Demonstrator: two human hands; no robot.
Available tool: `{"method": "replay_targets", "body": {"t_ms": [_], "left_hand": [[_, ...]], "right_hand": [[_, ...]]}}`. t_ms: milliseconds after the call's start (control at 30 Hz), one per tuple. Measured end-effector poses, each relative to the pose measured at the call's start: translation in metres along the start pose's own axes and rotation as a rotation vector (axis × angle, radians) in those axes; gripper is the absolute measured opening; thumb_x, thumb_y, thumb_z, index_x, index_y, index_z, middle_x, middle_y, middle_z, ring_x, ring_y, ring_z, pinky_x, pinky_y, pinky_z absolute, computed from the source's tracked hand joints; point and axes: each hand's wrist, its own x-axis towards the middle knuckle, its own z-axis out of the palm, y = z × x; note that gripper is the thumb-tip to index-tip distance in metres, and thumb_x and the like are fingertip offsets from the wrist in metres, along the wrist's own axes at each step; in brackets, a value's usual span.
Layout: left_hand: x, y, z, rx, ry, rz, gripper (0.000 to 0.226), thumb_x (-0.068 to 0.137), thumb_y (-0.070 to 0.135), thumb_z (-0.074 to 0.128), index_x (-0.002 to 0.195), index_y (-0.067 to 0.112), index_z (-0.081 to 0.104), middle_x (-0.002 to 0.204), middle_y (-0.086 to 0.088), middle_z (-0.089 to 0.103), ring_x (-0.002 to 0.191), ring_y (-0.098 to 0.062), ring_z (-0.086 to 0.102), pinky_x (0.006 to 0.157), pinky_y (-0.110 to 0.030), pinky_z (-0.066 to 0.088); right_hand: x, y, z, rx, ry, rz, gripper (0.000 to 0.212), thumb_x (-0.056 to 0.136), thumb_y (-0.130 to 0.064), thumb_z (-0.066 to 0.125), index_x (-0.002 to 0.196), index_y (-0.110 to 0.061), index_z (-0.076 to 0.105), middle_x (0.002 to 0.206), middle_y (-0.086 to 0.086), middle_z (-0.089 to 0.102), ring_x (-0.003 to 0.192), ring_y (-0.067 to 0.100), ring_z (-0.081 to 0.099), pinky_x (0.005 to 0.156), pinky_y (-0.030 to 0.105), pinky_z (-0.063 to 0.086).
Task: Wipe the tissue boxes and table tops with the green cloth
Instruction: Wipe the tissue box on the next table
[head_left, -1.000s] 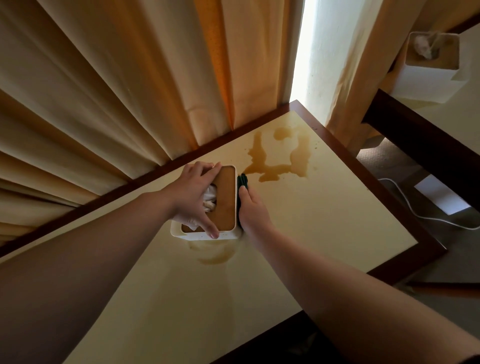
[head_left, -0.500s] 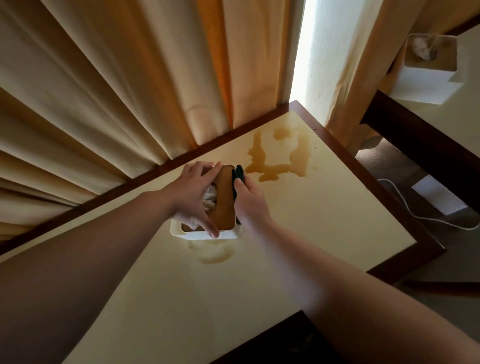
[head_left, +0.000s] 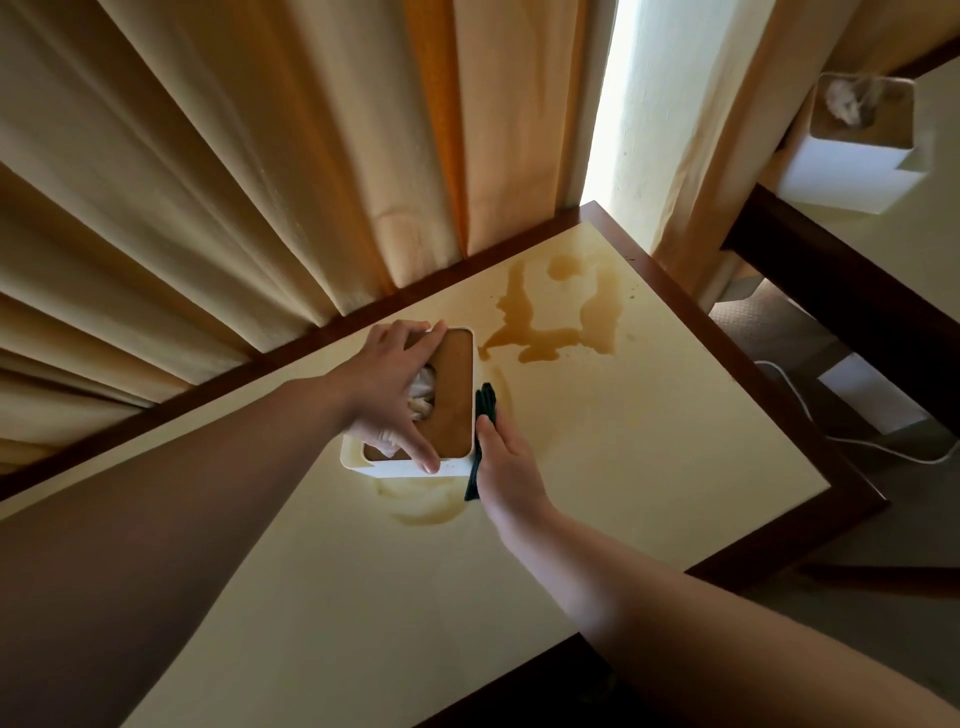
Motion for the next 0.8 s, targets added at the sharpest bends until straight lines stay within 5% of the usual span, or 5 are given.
{"method": "replay_targets", "body": {"t_ms": [167, 367, 533, 633, 800], "left_hand": [[-0.001, 0.000, 0.001, -0.002, 0.012, 0.008, 0.172, 0.036, 0.071, 0.095, 0.162, 0.031, -0.016, 0.155, 0.020, 0.000, 0.146, -0.013, 0.000, 0.123, -0.041, 0.023], [-0.001, 0.000, 0.000, -0.013, 0.005, 0.006, 0.172, 0.037, 0.069, 0.095, 0.162, 0.033, -0.017, 0.154, 0.021, 0.001, 0.147, -0.012, -0.001, 0.124, -0.042, 0.024], [-0.001, -0.001, 0.001, -0.029, -0.001, -0.001, 0.173, 0.032, 0.072, 0.093, 0.161, 0.036, -0.017, 0.154, 0.022, 0.001, 0.147, -0.013, 0.001, 0.124, -0.048, 0.026], [0.000, -0.002, 0.001, -0.028, -0.001, -0.001, 0.174, 0.032, 0.072, 0.094, 0.161, 0.035, -0.017, 0.154, 0.022, 0.001, 0.147, -0.013, 0.001, 0.124, -0.046, 0.026], [0.002, -0.003, 0.001, -0.017, -0.002, -0.002, 0.175, 0.030, 0.076, 0.091, 0.161, 0.035, -0.017, 0.154, 0.021, 0.000, 0.148, -0.015, 0.000, 0.124, -0.047, 0.027]], "right_hand": [[-0.001, -0.029, 0.001, 0.081, -0.052, -0.066, 0.038, 0.112, -0.027, 0.038, 0.145, -0.035, 0.055, 0.128, -0.008, 0.069, 0.116, 0.013, 0.067, 0.103, 0.041, 0.055], [0.037, -0.076, 0.007, 0.052, 0.030, 0.009, 0.031, 0.112, -0.035, 0.039, 0.137, -0.041, 0.057, 0.105, -0.013, 0.065, 0.095, 0.012, 0.065, 0.093, 0.039, 0.057], [0.044, -0.057, 0.002, -0.030, 0.049, 0.045, 0.036, 0.111, -0.041, 0.037, 0.142, -0.041, 0.056, 0.115, -0.014, 0.063, 0.103, 0.008, 0.059, 0.098, 0.036, 0.045], [0.034, -0.036, 0.003, -0.031, 0.052, 0.019, 0.038, 0.110, -0.043, 0.036, 0.144, -0.045, 0.052, 0.126, -0.015, 0.064, 0.115, 0.012, 0.062, 0.107, 0.042, 0.048], [0.003, -0.005, -0.001, 0.004, -0.012, -0.011, 0.037, 0.103, -0.043, 0.038, 0.132, -0.049, 0.061, 0.120, -0.007, 0.073, 0.113, 0.021, 0.069, 0.101, 0.049, 0.055]]}}
